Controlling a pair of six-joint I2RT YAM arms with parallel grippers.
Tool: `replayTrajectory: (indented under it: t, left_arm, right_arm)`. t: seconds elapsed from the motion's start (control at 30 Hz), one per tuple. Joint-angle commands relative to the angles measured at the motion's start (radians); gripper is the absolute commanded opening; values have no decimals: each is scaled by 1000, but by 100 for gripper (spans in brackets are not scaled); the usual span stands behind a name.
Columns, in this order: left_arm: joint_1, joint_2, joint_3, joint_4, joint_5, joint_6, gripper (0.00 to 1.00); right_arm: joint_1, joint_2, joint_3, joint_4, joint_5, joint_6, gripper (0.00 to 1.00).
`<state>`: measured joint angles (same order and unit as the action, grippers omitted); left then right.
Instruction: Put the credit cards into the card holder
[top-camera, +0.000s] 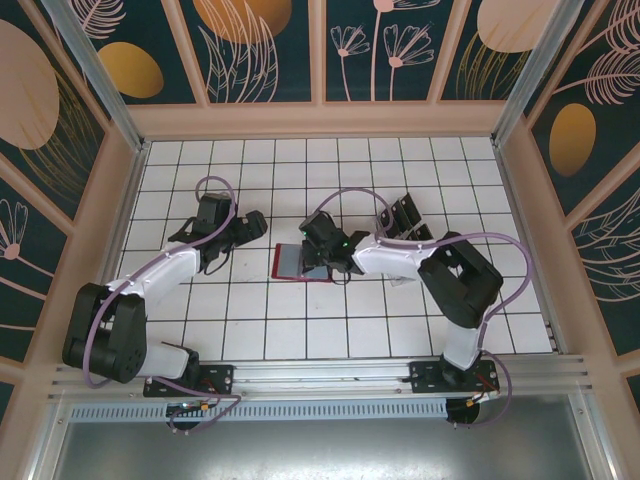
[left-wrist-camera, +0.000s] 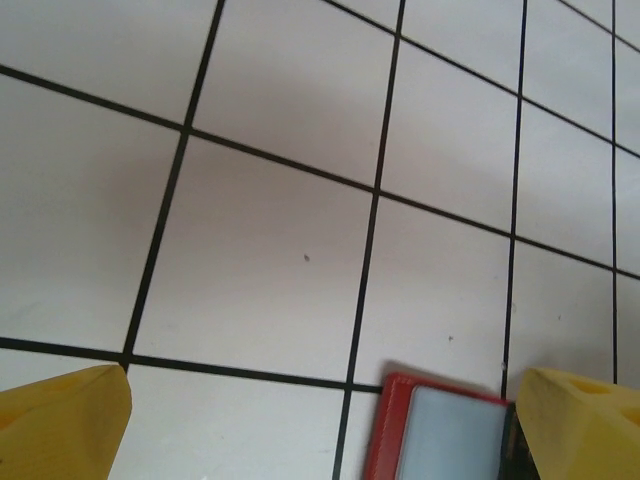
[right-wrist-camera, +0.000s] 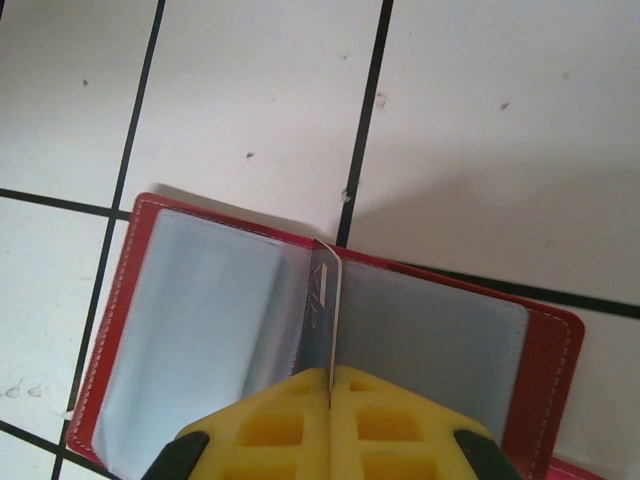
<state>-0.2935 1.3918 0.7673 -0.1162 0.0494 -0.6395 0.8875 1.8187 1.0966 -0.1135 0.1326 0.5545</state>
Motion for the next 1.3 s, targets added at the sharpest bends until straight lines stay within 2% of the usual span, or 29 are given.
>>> replayTrajectory:
  t: [0.0, 0.23, 0.4, 0.67, 0.97, 1.27]
  left_arm:
    - [-11, -19, -29, 4, 61, 22, 98]
    - [-125, 30, -12, -16, 28, 55, 98]
    - [-185, 73, 15, -42, -29, 81, 99]
    - [-292, 115, 13, -62, -100, 62, 98]
    - [-317, 91, -34, -46, -182, -28, 98]
    - [-318, 82, -18, -70, -232, -51, 99]
  right_arm:
    - [-31, -29, -40, -57, -26, -71, 0]
    - [-71, -149, -102, 7, -112, -48, 0]
    - [-89, -253, -164, 65, -113, 3, 0]
    - [-135, -364, -338, 254, -187, 58, 0]
    - [-138, -323, -394, 368, -252, 82, 0]
    - [-137, -250, -391, 410, -271, 88, 0]
